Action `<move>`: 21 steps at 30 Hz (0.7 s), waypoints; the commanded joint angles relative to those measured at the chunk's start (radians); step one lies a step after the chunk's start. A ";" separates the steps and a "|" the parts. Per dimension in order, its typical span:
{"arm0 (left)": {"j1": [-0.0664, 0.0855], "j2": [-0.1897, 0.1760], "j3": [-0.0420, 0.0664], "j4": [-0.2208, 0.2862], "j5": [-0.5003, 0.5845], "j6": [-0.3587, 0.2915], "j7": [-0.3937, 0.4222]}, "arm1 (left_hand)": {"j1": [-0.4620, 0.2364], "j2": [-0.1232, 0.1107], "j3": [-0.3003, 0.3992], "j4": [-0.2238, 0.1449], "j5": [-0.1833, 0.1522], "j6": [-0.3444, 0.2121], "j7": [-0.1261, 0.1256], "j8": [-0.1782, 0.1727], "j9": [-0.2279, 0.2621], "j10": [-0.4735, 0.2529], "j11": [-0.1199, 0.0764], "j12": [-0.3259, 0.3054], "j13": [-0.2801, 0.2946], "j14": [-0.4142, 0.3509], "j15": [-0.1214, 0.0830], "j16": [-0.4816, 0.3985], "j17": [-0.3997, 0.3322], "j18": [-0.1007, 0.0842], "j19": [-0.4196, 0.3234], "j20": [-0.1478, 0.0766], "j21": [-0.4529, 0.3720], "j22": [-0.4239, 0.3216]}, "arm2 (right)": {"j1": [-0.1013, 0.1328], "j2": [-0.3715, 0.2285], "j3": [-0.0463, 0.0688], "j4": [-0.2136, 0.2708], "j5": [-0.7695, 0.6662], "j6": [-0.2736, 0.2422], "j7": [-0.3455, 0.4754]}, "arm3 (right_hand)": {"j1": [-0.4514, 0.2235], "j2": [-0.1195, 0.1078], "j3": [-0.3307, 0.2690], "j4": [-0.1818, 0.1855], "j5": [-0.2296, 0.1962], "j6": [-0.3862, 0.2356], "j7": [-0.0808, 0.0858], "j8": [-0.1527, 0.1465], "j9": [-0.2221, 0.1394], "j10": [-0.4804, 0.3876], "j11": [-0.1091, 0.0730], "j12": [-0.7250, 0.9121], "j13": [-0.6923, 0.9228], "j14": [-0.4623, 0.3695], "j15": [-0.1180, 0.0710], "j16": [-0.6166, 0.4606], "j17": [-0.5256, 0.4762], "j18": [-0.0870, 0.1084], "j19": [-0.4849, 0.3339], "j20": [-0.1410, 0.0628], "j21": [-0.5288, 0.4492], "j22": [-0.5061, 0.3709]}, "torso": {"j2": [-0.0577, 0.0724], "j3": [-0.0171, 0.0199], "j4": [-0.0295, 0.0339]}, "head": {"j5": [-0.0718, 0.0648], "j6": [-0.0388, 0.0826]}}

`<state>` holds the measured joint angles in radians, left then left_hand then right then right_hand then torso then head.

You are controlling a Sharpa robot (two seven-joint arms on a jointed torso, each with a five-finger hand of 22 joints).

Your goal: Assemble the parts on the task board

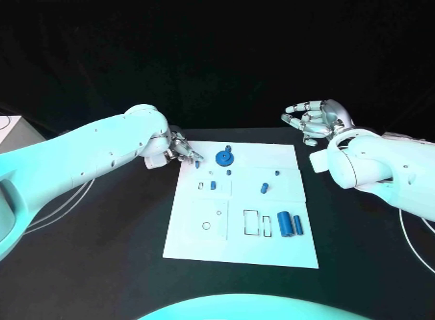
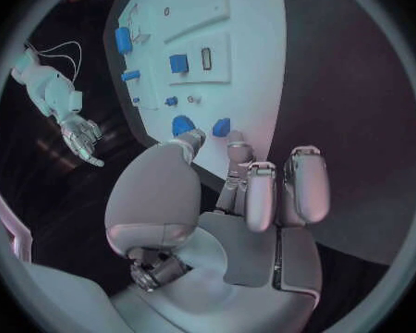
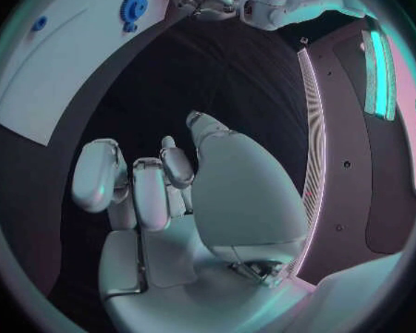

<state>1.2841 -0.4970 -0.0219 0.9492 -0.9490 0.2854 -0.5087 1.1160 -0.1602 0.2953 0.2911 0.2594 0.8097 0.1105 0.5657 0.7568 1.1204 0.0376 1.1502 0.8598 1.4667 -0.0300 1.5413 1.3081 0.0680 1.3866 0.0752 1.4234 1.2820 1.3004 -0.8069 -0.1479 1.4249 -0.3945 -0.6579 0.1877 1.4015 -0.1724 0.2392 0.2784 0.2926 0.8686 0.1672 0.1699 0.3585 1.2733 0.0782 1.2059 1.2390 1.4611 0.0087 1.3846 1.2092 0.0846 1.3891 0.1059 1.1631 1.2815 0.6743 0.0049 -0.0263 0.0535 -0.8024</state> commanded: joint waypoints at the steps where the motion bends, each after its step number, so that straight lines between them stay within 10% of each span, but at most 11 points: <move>1: -0.001 0.003 -0.001 -0.002 0.016 0.032 0.004 | 0.003 0.012 -0.004 -0.002 0.002 0.004 0.000 -0.004 -0.002 -0.003 0.000 0.004 0.001 0.089 0.006 0.006 0.221 -0.002 0.007 0.001 0.005 0.001 | 0.000 0.001 0.000 0.001 -0.004 0.003 0.015 | -0.006 -0.006 0.007 0.000 0.007 -0.010 0.000 0.006 0.001 -0.007 0.001 -0.003 -0.001 0.001 -0.007 -0.006 -0.001 0.009 -0.009 -0.001 -0.004 -0.001 | 0.000 0.0005 -0.0004 | 0.001 -0.001; 21: -0.002 0.008 -0.003 -0.008 0.018 0.012 0.014 | 0.058 0.050 0.023 -0.006 0.005 0.024 -0.008 -0.001 -0.017 0.006 -0.008 0.016 0.007 0.091 0.000 0.011 0.228 -0.003 0.010 -0.002 0.010 0.010 | 0.000 0.003 0.000 -0.001 -0.004 0.005 0.012 | -0.007 -0.006 0.009 0.000 0.007 -0.011 0.000 0.006 0.001 -0.008 0.001 -0.004 -0.003 0.001 -0.007 -0.008 -0.003 0.009 -0.009 -0.001 -0.004 -0.001 | 0.001 0.0015 0.0002 | 0.000 -0.004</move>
<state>1.2817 -0.4922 -0.0248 0.9418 -0.9392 0.2924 -0.5062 1.1650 -0.1113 0.3154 0.2856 0.2594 0.8253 0.1022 0.5657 0.7406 1.1242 0.0338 1.1611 0.8660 1.4667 -0.0300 1.5483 1.3080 0.0680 1.3901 0.0716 1.4274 1.2909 1.3004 -0.8047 -0.1482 1.4235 -0.3945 -0.6584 0.1880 1.4015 -0.1724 0.2419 0.2758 0.2964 0.8619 0.1667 0.1699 0.3584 1.2733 0.0782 1.2059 1.2367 1.4611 0.0087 1.3806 1.2074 0.0845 1.3891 0.1059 1.1633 1.2816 0.6747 0.0059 -0.0262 0.0538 -0.8058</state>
